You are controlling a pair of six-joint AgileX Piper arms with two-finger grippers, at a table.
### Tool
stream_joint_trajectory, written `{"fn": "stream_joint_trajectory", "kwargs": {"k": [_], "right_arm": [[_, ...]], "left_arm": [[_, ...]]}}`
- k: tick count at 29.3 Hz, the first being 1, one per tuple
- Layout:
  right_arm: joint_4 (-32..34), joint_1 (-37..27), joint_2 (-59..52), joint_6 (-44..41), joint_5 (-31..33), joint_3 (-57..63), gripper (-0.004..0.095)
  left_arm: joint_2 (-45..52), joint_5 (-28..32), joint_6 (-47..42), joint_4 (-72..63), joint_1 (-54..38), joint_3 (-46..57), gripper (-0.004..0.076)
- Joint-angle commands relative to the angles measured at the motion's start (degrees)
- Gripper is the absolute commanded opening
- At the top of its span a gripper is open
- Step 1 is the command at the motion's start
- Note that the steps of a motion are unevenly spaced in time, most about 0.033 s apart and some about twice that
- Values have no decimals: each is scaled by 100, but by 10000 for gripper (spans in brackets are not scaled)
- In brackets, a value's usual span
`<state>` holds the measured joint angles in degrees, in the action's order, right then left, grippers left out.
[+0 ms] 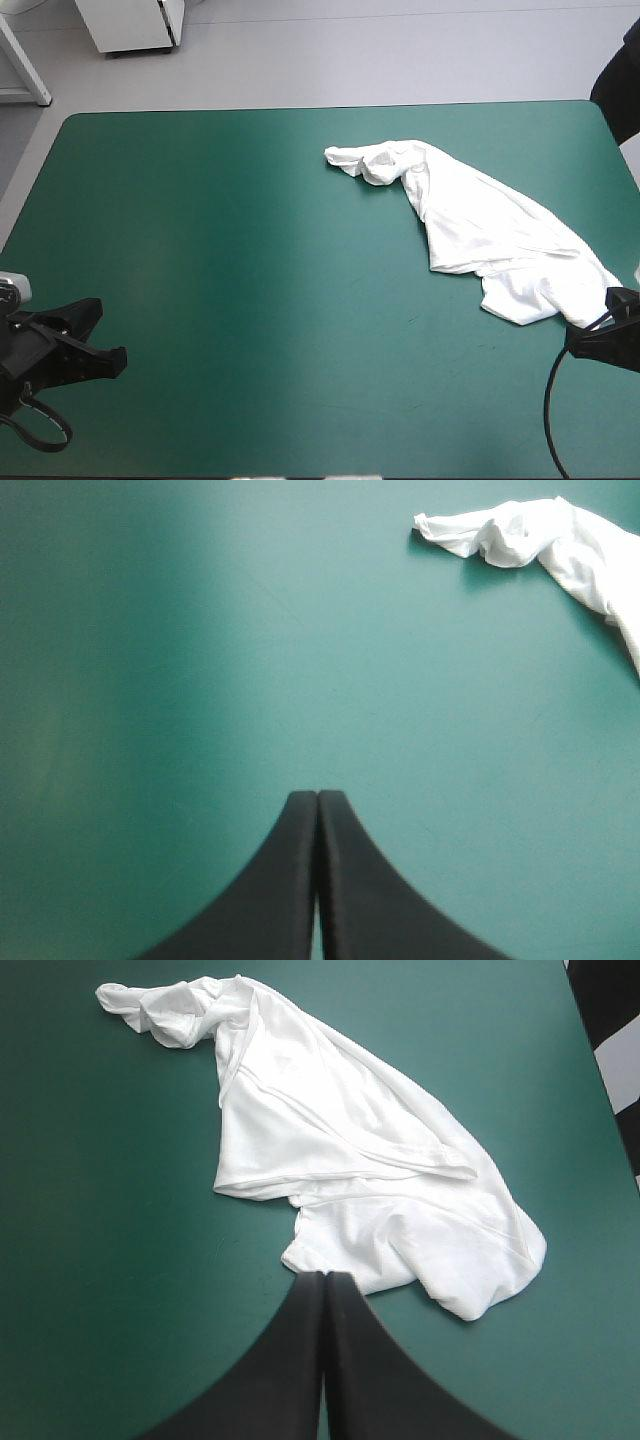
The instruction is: Fold the cloth
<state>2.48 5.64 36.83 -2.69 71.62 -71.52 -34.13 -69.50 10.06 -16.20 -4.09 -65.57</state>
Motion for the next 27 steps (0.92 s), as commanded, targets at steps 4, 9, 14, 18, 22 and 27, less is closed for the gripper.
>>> {"fn": "stream_joint_trajectory", "kwargs": {"k": [4,9,14,18,22,27], "right_arm": [[29,-7,77,48,-180,-173,-17],[69,-7,151,48,-354,-187,-17],[471,-7,581,-45,-628,-294,-17],[650,-7,1224,-117,-616,-528,-16],[675,-7,2068,-125,-715,-949,25],[568,-7,3200,-125,-505,-1750,241]], "left_arm": [[-163,448,236,-346,1,-173,-22],[-402,590,244,-620,1,-173,-22],[-841,754,580,-686,1,-173,-22],[-1153,965,580,-848,1,-182,-22],[-1594,1061,580,-852,1,-346,-22],[-2319,1110,694,-839,1,-806,-22]]}}
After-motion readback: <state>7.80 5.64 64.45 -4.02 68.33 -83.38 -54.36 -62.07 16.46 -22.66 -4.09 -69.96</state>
